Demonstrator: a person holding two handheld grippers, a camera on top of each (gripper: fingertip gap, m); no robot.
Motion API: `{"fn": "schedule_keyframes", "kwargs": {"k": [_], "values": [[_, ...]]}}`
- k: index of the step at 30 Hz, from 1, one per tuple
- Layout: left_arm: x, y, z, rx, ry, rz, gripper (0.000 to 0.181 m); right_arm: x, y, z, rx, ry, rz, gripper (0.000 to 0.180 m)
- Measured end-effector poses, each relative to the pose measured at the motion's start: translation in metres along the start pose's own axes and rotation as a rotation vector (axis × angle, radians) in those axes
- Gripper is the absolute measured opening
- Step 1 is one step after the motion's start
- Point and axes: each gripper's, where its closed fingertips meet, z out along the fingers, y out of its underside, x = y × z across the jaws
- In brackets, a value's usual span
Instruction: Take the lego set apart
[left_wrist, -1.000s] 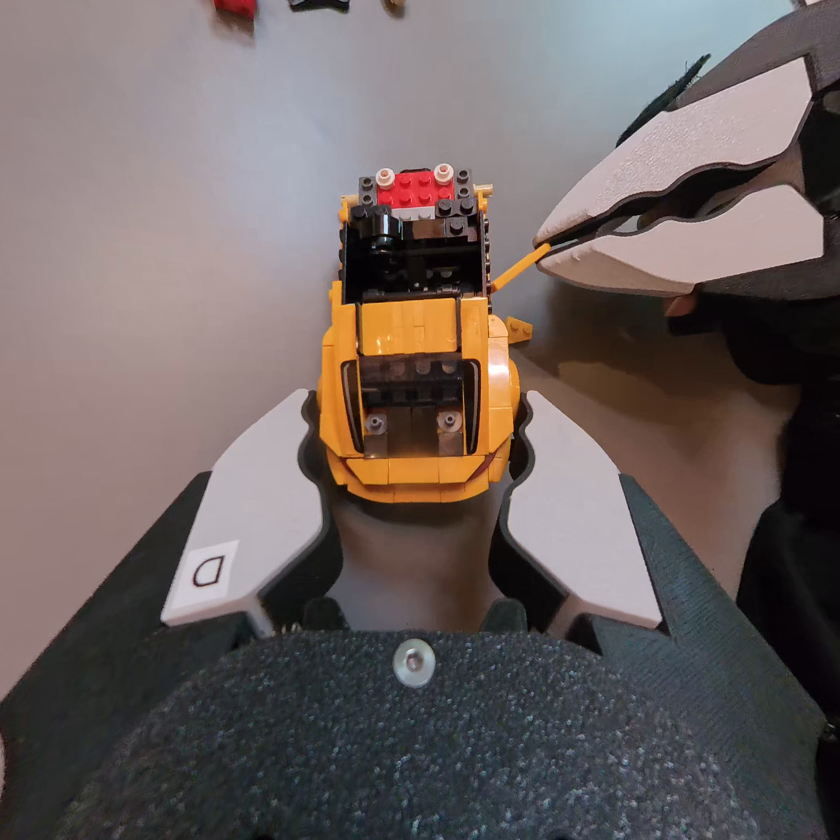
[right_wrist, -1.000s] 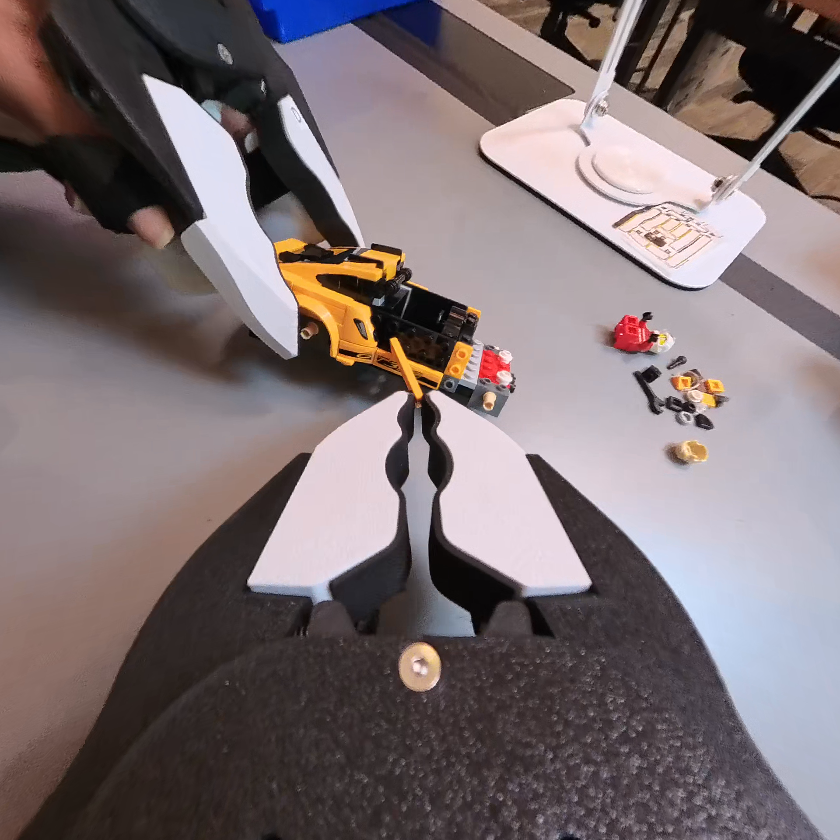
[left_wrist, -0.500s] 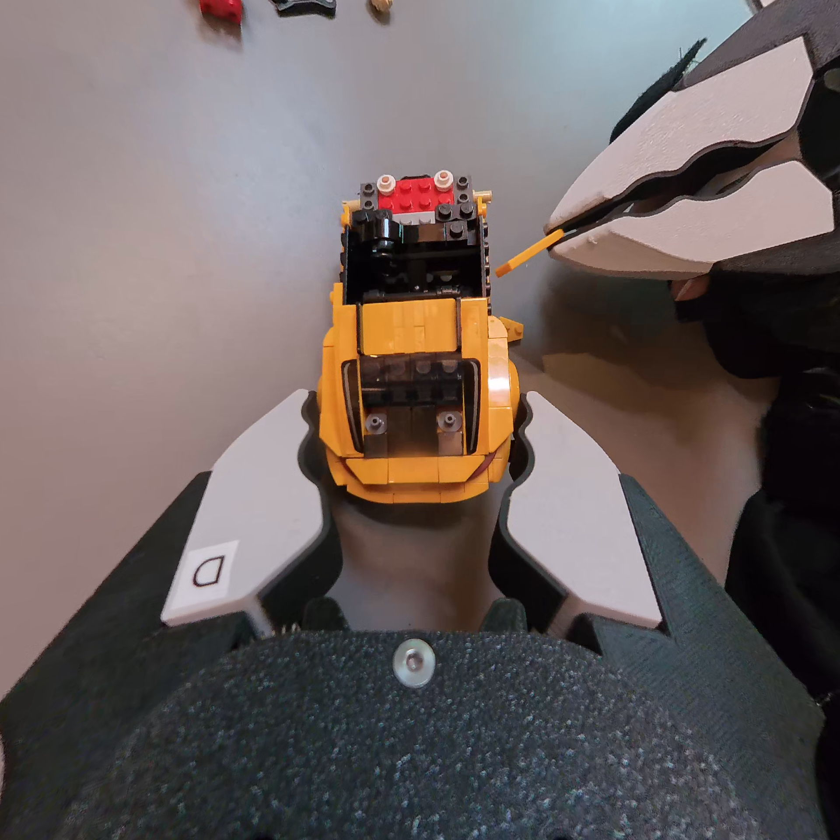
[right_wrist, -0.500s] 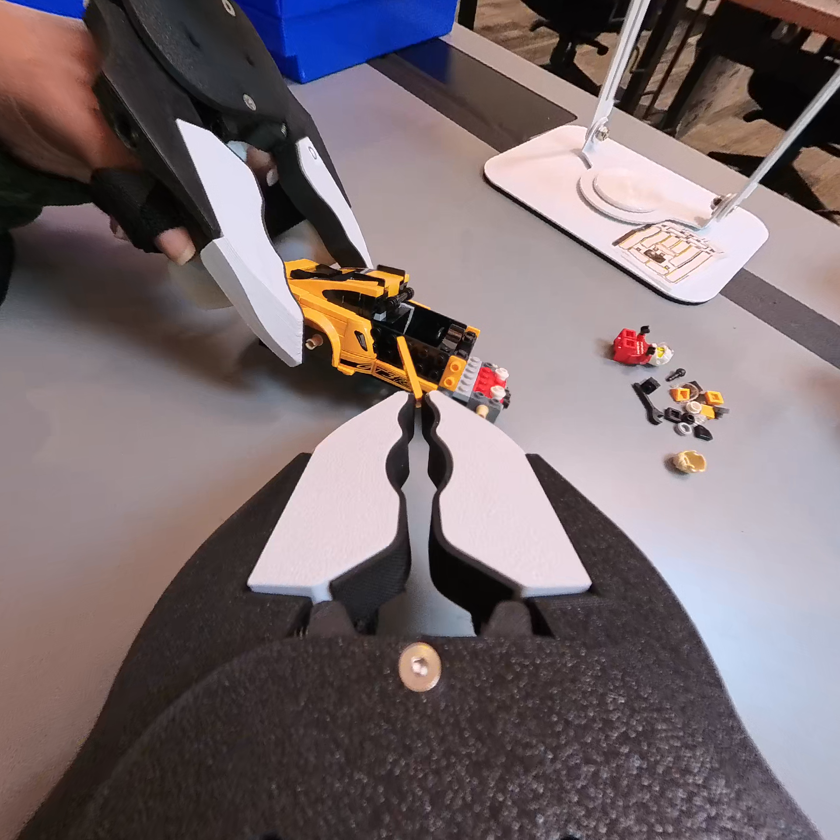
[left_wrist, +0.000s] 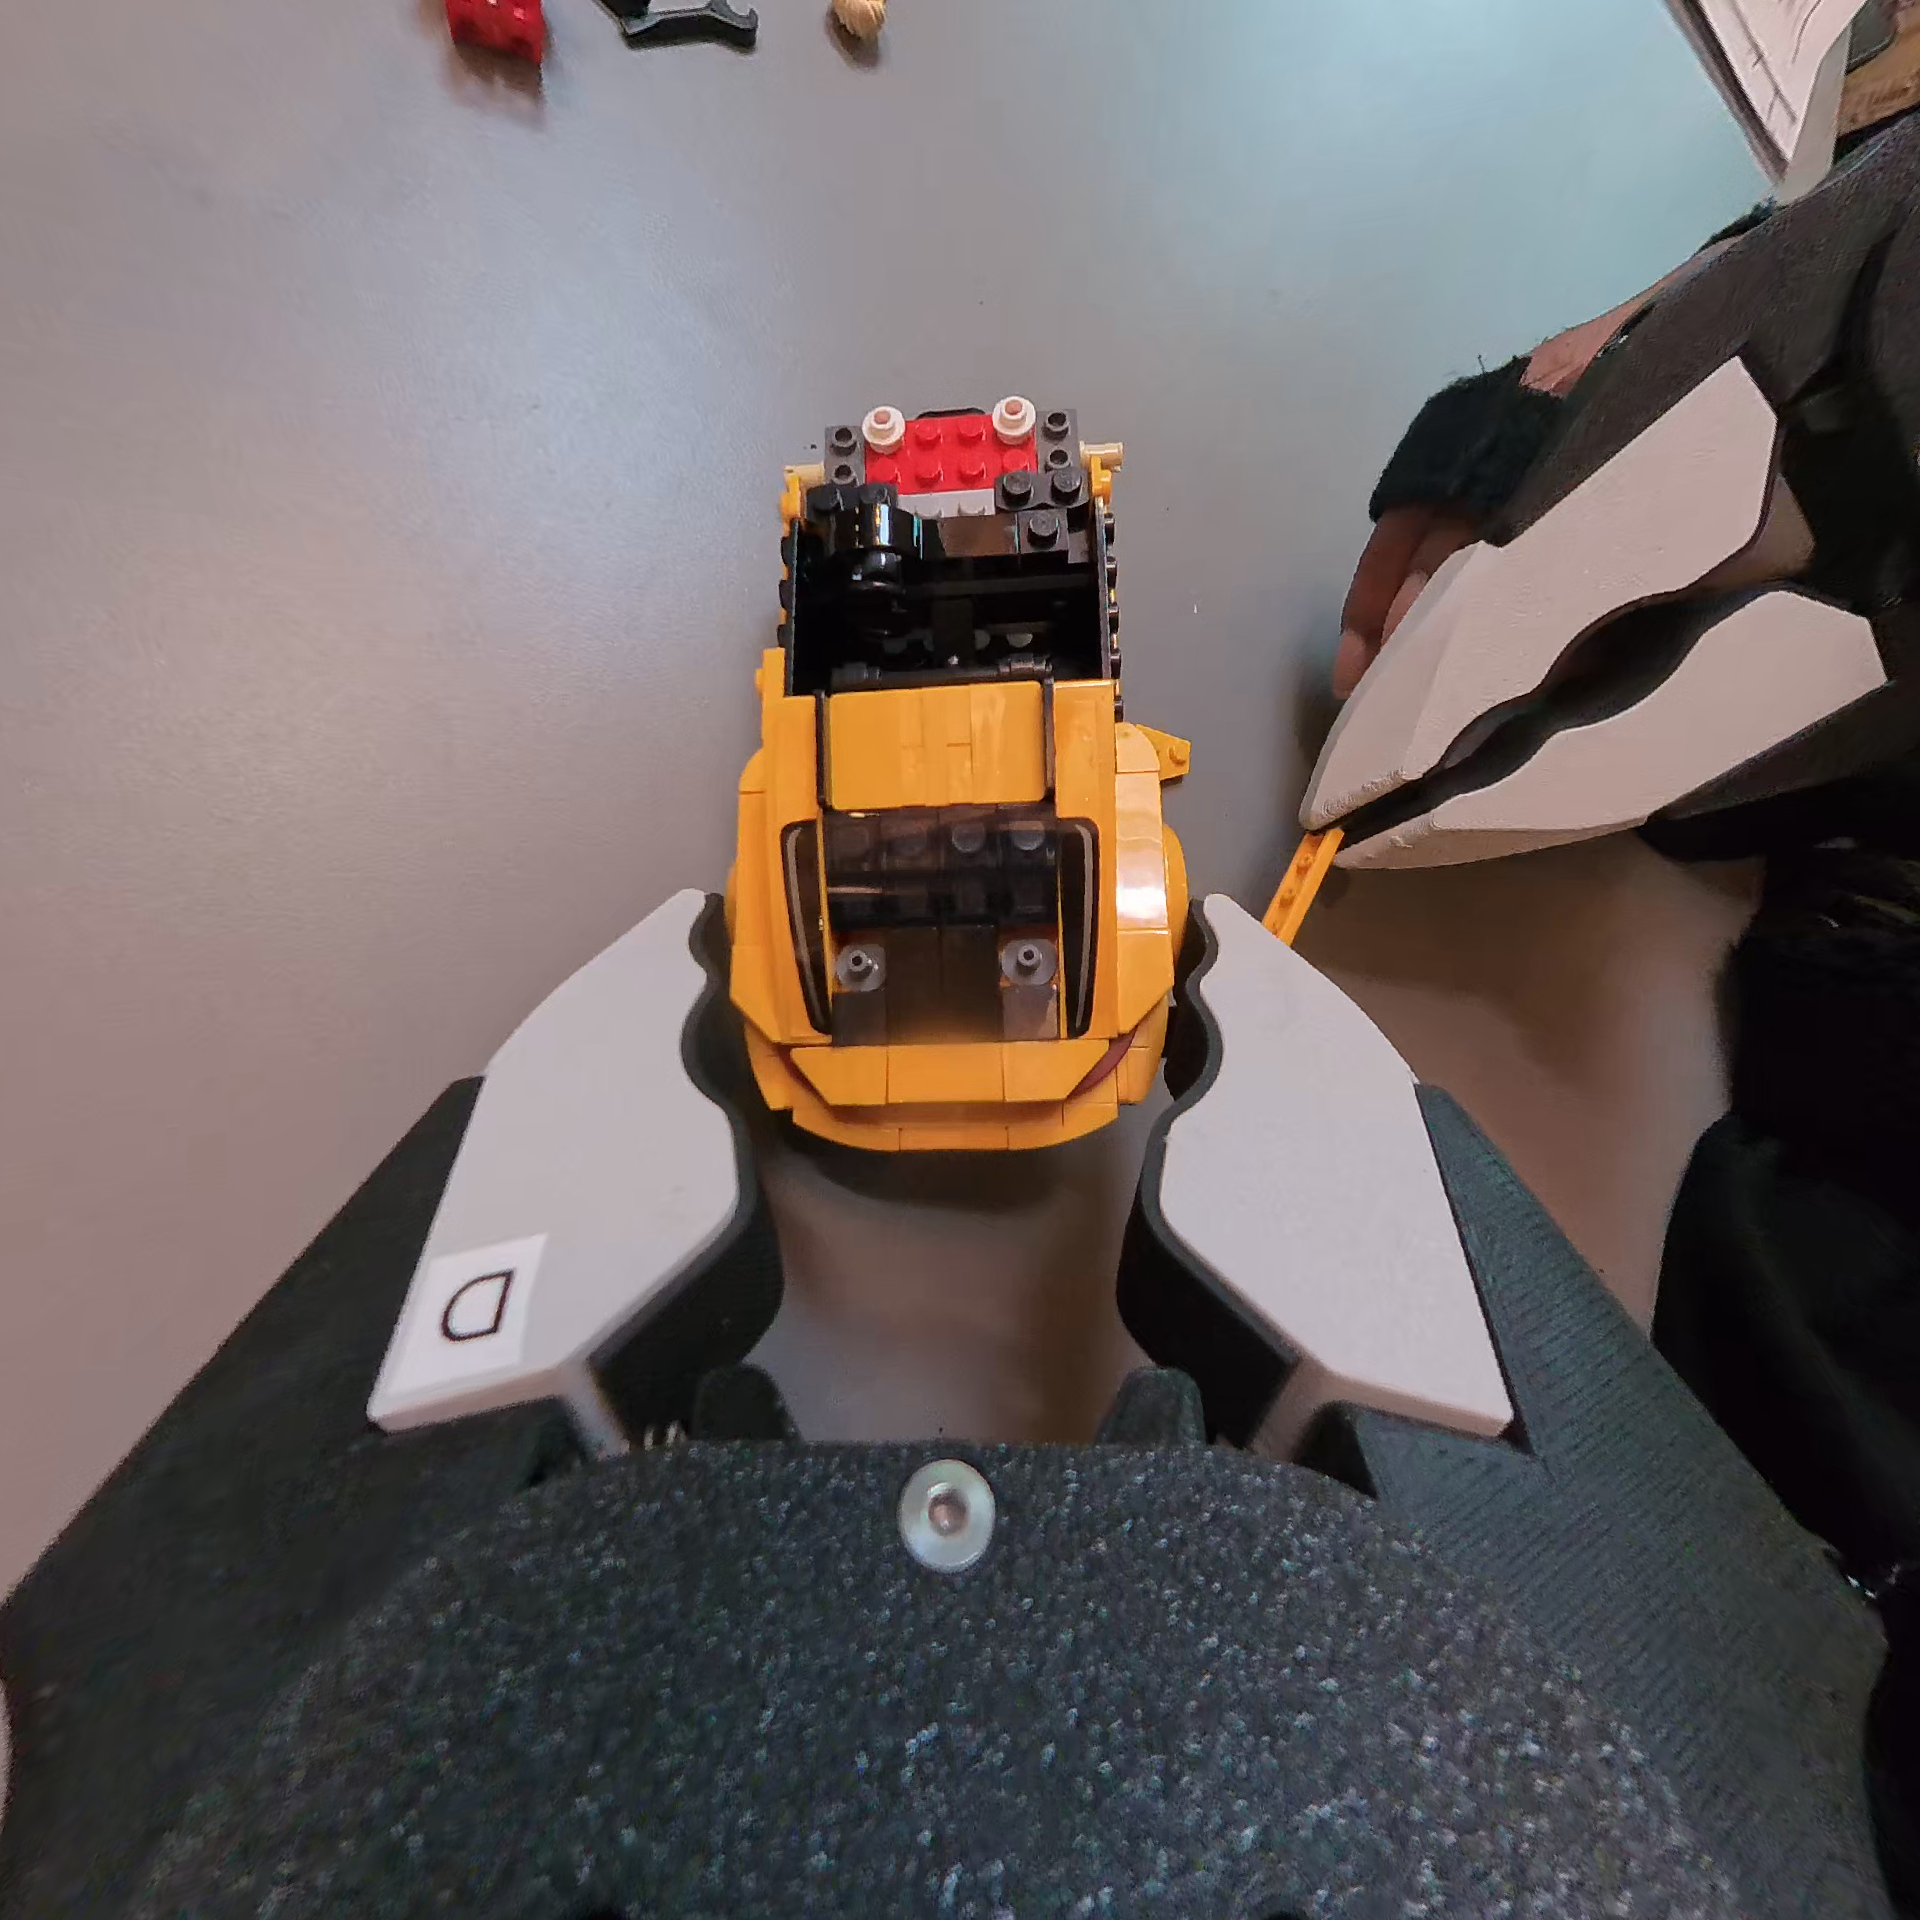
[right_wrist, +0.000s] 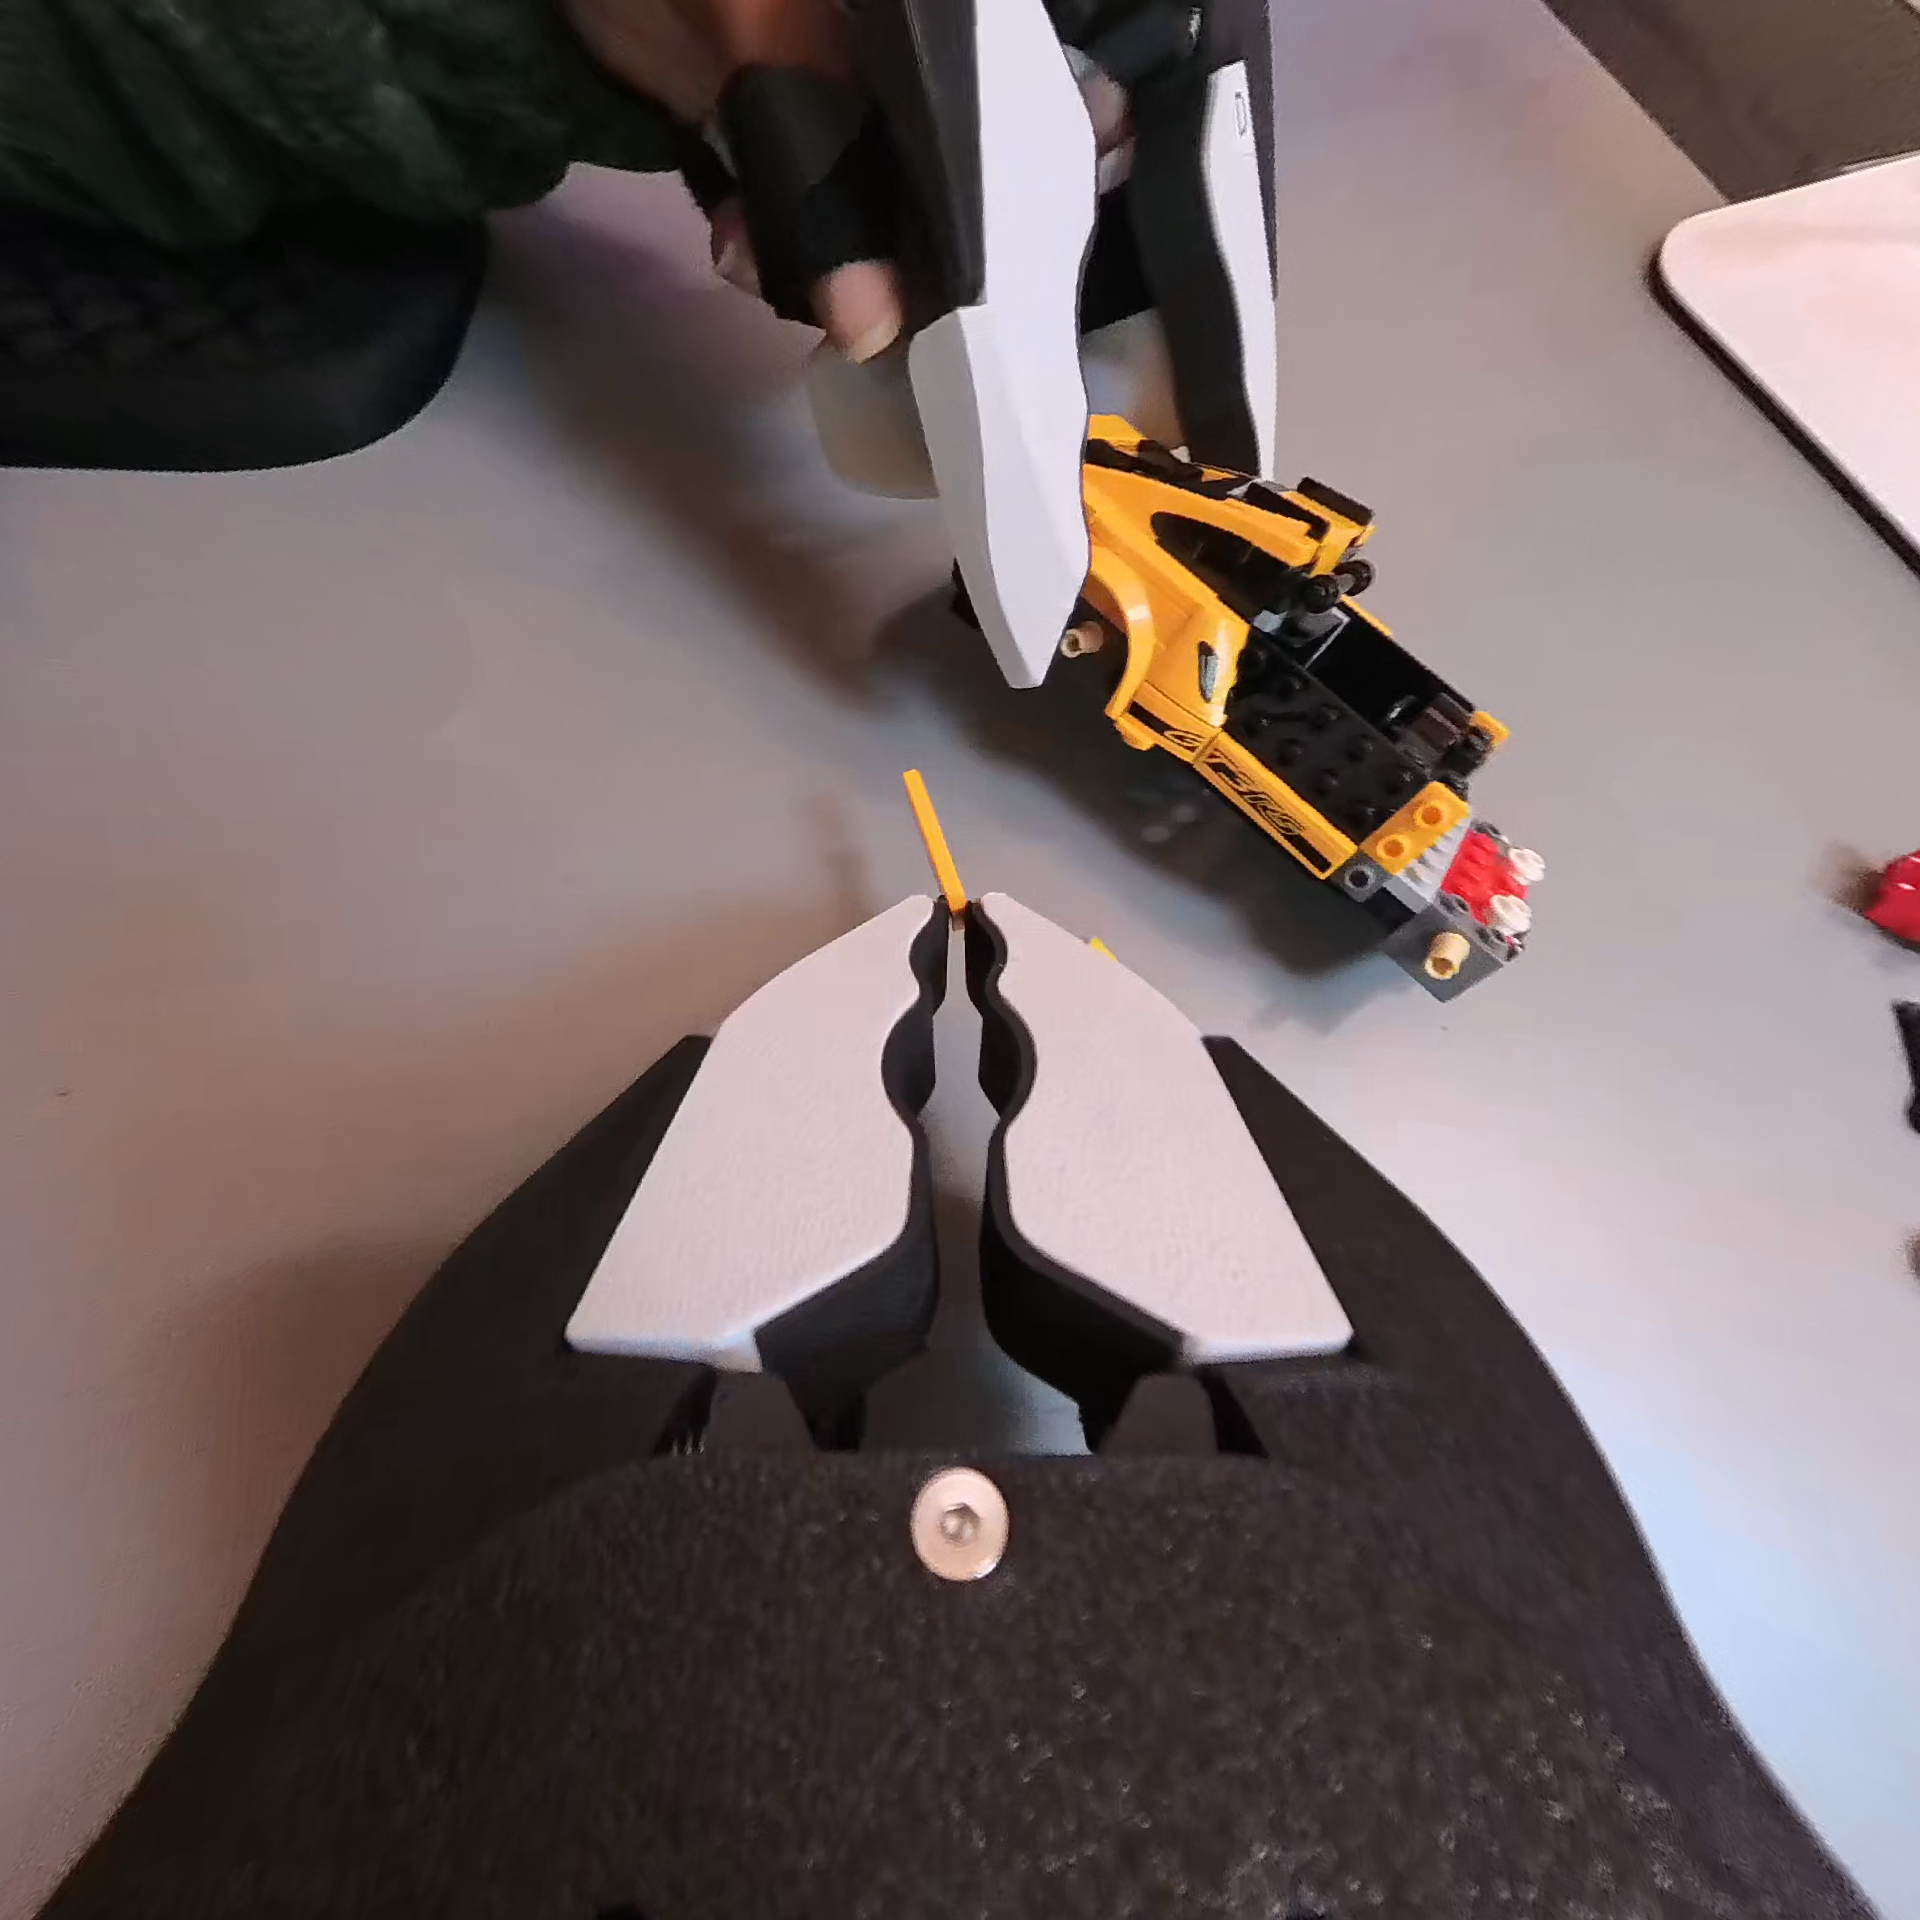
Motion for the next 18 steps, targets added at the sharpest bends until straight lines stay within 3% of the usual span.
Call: {"fn": "schedule_keyframes", "kwargs": {"k": [18], "values": [[0.0004, 0.0008, 0.0002, -0.003, -0.002, 0.023, 0.082, -0.0064, 0.0007, 0.0029, -0.005, -0.021, -0.014, 0.003]]}}
